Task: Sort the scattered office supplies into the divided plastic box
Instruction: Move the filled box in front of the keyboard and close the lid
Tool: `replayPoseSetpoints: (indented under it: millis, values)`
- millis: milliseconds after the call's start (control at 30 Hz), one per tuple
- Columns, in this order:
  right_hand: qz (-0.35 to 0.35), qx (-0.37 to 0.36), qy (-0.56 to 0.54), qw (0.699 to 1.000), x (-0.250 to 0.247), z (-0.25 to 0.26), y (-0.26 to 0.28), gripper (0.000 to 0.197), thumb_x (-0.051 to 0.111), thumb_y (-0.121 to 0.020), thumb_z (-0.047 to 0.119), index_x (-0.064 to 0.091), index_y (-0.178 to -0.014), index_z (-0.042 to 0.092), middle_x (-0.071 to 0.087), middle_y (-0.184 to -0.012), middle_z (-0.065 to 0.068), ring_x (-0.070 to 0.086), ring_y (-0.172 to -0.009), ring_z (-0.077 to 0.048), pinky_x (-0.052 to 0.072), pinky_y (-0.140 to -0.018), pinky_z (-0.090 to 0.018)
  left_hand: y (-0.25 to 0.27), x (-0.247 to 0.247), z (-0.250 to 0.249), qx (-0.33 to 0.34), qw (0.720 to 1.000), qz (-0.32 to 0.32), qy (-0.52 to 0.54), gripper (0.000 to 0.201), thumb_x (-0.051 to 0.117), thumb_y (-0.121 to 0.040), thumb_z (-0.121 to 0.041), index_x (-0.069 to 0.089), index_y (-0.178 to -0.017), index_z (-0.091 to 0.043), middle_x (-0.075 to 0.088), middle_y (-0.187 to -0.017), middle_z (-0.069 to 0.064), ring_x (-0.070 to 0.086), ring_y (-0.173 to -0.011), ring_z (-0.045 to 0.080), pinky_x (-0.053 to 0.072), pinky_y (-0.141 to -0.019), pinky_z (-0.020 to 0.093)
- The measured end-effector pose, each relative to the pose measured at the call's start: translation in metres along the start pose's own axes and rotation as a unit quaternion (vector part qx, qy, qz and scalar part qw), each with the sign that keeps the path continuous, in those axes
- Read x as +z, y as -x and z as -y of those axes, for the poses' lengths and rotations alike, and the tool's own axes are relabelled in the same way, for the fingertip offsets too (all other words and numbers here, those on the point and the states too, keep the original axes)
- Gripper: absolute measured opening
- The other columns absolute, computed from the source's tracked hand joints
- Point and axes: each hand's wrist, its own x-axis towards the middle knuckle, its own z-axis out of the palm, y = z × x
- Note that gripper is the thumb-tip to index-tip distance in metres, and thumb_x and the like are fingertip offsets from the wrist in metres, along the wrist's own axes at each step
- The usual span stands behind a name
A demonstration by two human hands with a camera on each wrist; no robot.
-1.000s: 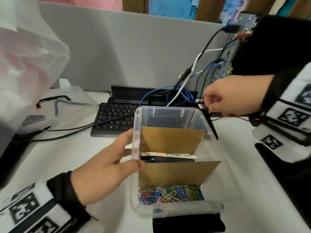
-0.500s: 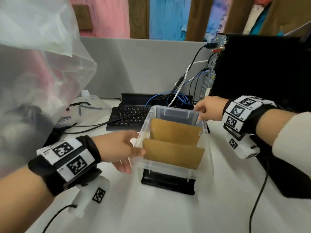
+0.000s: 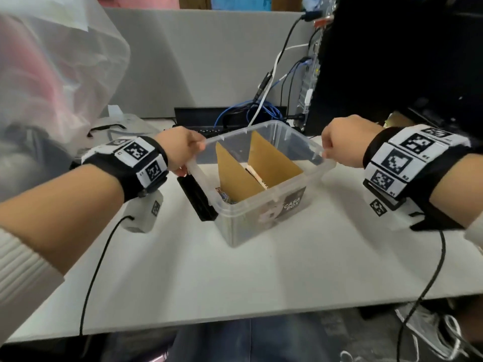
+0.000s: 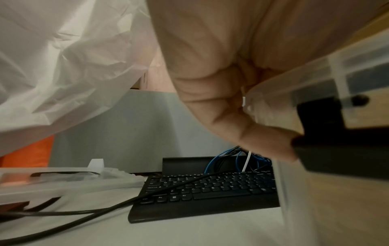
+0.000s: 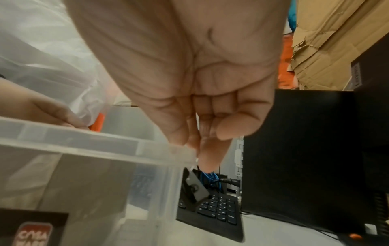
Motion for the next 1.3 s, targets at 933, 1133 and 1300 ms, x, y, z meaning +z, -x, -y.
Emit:
replayPoseSetpoints:
  millis: [933,1133,1300]
  values:
    - [0.237,0.050,-0.430,0.870,0.009,-0.033,-0.065,0.024,0.067,-0.084,0.005,0.056,-0.104,0.013,0.066,-0.082,-0.015,0.069,-0.077,-0.036,0.056,-0.061,-0.038,-0.049,0.000,0.023,0.002,0.990,-0.040,0.137,0.045,0.053,-0.078,-0.059,0.051,-0.084,-0.014,0.063,-0.073,-0.001,0.059,-0.061,0.010,0.042,-0.057,0.026]
    - [0.227,0.073,-0.469,0.850,0.018,-0.031,-0.057,0.019,0.062,-0.085,0.006,0.054,-0.098,0.017,0.068,-0.081,-0.014,0.067,-0.074,-0.042,0.056,-0.061,-0.046,-0.002,-0.005,0.020,-0.027,0.994,-0.007,0.106,0.041,0.054,-0.073,-0.060,0.056,-0.069,-0.019,0.051,-0.082,0.001,0.055,-0.068,0.013,0.042,-0.062,0.024]
    - [0.212,0.065,-0.446,0.867,0.013,-0.029,-0.059,0.016,0.058,-0.085,0.003,0.055,-0.096,0.014,0.067,-0.078,-0.011,0.068,-0.067,-0.034,0.052,-0.047,-0.030,-0.003,-0.001,0.006,-0.051,0.995,0.045,0.067,0.034,0.053,-0.090,-0.044,0.061,-0.073,-0.015,0.050,-0.085,0.003,0.054,-0.073,0.014,0.036,-0.063,0.016]
